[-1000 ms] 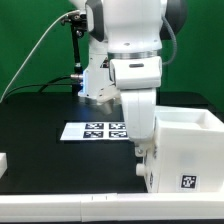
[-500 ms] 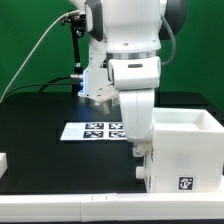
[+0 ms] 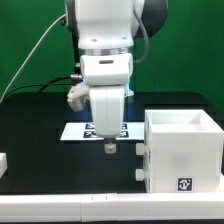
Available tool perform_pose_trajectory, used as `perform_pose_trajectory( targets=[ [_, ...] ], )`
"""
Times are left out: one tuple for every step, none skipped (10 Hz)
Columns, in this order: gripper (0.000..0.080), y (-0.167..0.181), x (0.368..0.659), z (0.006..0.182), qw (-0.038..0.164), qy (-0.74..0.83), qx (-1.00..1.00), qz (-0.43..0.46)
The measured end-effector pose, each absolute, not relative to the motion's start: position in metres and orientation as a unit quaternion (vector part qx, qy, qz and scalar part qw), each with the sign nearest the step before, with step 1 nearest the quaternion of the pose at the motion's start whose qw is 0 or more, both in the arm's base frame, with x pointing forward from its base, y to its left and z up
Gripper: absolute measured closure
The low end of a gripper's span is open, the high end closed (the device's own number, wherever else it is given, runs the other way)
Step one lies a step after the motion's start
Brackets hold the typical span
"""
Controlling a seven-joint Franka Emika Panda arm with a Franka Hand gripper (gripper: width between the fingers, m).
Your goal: Assemble drawer
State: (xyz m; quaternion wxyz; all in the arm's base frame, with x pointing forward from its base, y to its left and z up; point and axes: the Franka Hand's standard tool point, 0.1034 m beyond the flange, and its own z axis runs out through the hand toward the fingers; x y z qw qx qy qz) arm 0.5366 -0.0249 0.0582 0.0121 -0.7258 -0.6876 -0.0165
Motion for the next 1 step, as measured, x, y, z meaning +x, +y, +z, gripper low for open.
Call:
perform_pose_trajectory(
  targets=[
    [0.0151,-0.0238,0.5362,0.0573,0.013,-0.688,-0.725,-0.016]
  ],
)
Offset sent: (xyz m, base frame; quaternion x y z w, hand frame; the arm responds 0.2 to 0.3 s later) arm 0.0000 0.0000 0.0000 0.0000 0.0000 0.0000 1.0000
